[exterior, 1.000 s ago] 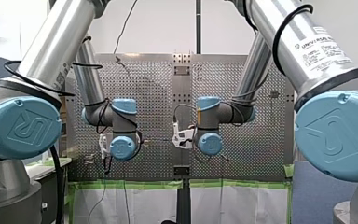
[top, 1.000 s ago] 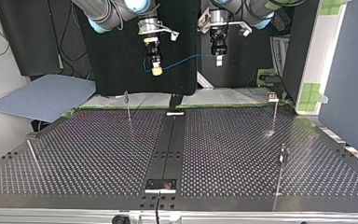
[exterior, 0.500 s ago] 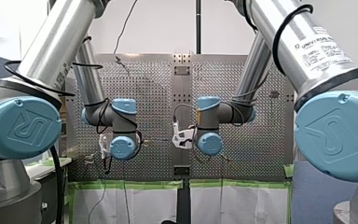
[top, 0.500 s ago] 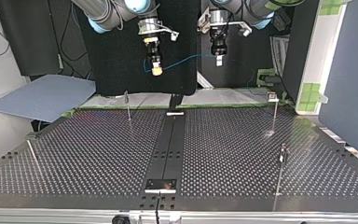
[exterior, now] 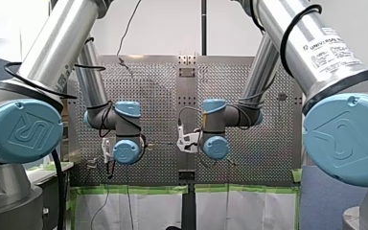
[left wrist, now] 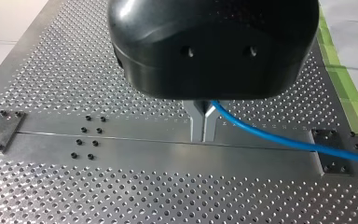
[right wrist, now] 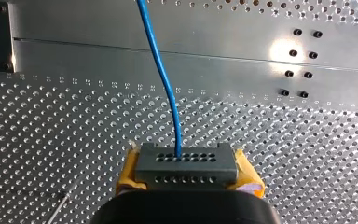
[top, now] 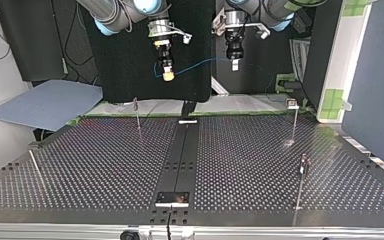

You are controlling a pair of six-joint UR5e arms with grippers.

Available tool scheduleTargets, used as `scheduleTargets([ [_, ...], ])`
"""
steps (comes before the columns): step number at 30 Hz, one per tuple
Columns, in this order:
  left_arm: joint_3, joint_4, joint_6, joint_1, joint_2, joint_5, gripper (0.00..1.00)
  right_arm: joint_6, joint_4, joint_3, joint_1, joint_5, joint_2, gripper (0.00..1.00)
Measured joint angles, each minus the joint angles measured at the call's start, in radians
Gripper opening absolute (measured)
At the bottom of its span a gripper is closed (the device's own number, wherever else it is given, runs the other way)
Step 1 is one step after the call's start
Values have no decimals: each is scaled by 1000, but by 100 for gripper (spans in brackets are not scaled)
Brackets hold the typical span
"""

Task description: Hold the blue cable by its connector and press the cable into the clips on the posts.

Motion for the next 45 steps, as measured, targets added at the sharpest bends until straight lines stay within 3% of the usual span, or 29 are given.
scheduleTargets([
  [11, 1, 0, -1, 1, 0, -2, 0, 0, 2, -2, 2, 2, 2, 0],
  [17, 1, 0, -2, 1, 0, -3, 0, 0, 45, -21, 41, 11, 45, 0],
  [21, 2, 0, -2, 1, 0, -3, 0, 0, 72, -22, 51, 12, 84, 0],
  [30, 2, 0, -2, 1, 0, -3, 0, 0, 80, -23, 53, 12, 169, 0],
  [45, -59, -11, -9, -14, 0, 8, 0, 0, 80, -23, 54, 12, 178, 0],
])
